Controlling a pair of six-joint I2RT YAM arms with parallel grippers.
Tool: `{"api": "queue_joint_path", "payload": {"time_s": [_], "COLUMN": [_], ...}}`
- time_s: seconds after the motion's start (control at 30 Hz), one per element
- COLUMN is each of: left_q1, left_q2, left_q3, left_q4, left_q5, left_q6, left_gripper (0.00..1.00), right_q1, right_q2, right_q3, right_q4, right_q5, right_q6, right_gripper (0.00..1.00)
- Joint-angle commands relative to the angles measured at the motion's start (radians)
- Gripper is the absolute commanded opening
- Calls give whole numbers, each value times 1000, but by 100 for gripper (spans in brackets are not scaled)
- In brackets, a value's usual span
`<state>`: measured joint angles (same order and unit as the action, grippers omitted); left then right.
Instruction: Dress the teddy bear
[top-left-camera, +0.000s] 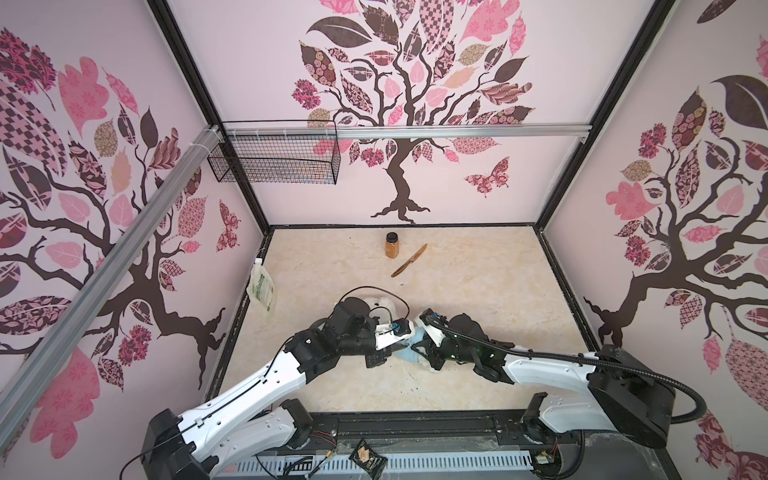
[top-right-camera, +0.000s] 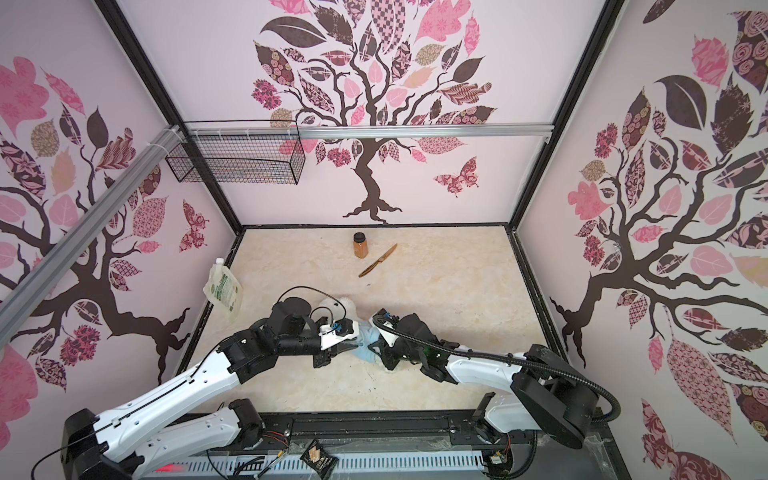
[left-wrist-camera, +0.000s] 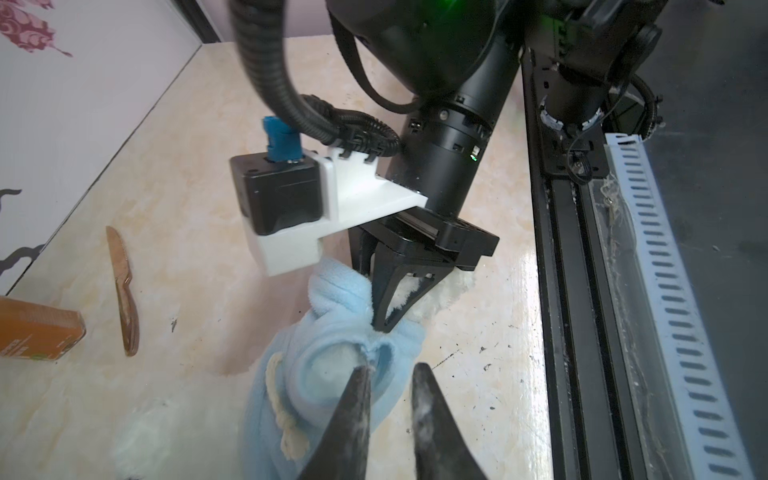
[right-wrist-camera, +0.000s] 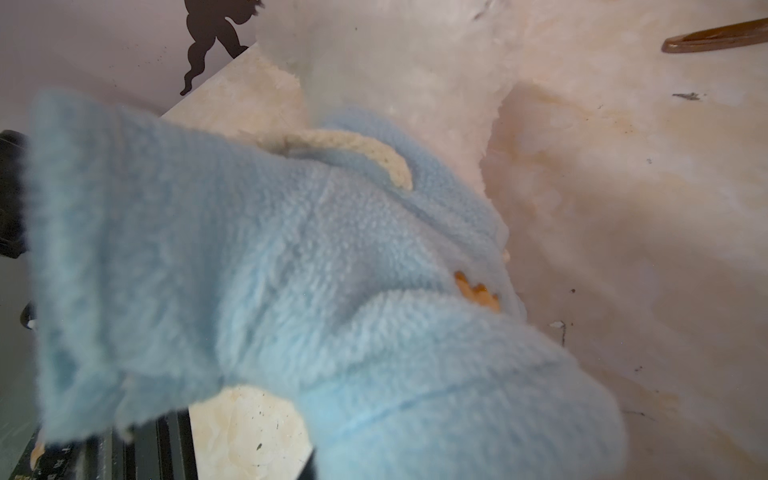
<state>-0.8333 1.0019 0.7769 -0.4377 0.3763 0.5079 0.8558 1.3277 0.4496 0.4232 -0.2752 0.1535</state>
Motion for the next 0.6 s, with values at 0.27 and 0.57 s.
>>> {"api": "queue_joint_path", "payload": {"time_s": [0.27, 0.57], "left_q1": [-20, -17], "left_q2": [103, 117], "left_q3": [91, 90], "left_q4": [-53, -28], "left_q5": [-172, -251], "left_q6": [94, 70], "left_gripper": [12, 13], "right_q1": [-4, -4], "right_q2": [30, 39], "right_q3": [56, 61], "right_q4": [66, 63], "right_q5": [-22, -24], "right_q6": [18, 11], "right_gripper": [12, 12]}}
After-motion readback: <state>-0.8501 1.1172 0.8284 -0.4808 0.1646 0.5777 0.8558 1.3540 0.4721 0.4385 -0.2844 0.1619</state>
